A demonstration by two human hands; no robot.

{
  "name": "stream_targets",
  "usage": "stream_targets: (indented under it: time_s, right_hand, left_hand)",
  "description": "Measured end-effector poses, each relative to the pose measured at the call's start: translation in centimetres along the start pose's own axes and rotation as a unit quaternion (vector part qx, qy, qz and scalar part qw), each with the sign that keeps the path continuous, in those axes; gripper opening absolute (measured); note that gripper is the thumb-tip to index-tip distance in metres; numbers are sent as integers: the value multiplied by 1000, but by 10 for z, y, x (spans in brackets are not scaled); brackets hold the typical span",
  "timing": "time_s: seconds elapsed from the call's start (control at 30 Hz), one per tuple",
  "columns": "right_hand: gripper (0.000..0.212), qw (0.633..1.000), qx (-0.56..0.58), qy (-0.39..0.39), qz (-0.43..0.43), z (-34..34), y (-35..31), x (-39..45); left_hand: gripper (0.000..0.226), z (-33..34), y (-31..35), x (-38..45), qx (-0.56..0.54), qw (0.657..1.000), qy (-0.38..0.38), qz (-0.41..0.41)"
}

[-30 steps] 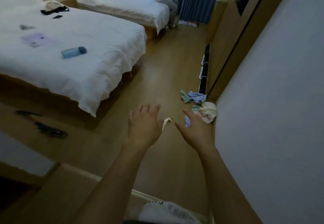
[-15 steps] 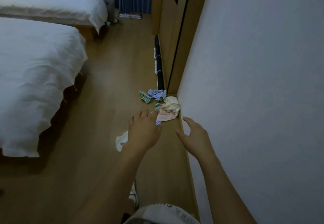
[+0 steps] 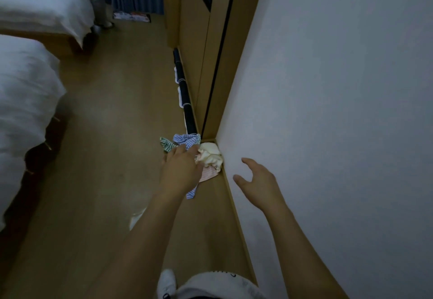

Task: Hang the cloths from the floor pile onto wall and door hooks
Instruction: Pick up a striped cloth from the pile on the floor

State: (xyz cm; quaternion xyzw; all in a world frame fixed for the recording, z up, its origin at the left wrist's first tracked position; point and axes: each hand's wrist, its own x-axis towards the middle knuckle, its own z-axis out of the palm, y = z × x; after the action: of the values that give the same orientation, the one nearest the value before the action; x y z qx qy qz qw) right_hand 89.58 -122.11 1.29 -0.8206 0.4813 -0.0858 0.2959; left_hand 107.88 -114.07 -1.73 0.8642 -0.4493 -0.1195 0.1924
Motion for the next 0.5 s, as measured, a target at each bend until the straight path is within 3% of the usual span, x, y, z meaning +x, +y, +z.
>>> stream_targets:
  time_s: [0.33,0.5]
  right_hand:
    - [55,999,-21,-37,24,25,-15,83]
    - [41,998,-21,-61,10,40,-12,135]
  left_hand:
    - [57,11,-46,76,-36,997,-38,-56]
    - [57,23,-58,112,-20,995,-50,-82]
